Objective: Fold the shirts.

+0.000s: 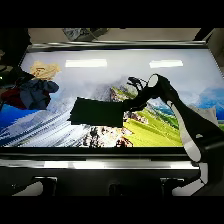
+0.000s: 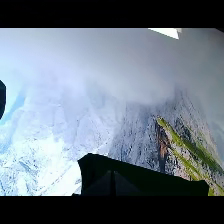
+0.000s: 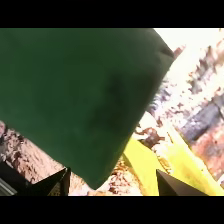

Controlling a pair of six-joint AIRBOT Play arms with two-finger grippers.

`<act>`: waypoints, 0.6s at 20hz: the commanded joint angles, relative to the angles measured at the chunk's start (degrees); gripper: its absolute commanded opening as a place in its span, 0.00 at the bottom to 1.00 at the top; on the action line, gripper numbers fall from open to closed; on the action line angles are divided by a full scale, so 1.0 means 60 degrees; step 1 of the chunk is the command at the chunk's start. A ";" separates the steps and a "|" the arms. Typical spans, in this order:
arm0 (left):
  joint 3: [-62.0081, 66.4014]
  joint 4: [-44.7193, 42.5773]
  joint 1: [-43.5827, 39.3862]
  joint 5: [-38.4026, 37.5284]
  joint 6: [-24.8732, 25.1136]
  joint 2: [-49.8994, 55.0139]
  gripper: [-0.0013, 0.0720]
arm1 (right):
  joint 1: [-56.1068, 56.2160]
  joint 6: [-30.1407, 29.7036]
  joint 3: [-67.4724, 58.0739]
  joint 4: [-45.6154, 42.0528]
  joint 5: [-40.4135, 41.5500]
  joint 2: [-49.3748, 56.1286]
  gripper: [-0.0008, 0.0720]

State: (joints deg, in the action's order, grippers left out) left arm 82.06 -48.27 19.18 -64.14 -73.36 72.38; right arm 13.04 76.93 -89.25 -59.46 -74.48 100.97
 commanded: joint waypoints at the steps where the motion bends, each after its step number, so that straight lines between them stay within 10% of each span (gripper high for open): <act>1: -0.0004 -0.0004 0.0004 0.0004 0.0029 -0.0004 0.07 | -0.0273 -0.0295 0.0772 0.1778 0.1249 0.0539 0.85; 7: -0.0004 0.0000 0.0004 0.0000 0.0025 -0.0004 0.07 | 0.0102 -0.0809 0.0772 0.2896 0.1257 0.1359 0.82; 9: -0.0004 0.0000 0.0004 0.0000 0.0022 -0.0004 0.07 | 0.0186 -0.1053 0.0761 0.2918 0.1246 0.1362 0.20; 12: -0.0004 0.0000 0.0004 0.0000 0.0025 -0.0004 0.07 | -0.0066 -0.2277 0.0583 0.3100 0.0976 0.0900 0.06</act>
State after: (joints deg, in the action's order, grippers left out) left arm 82.06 -48.27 19.18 -64.14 -73.23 72.38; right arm 13.39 69.17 -84.99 -42.65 -67.37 107.96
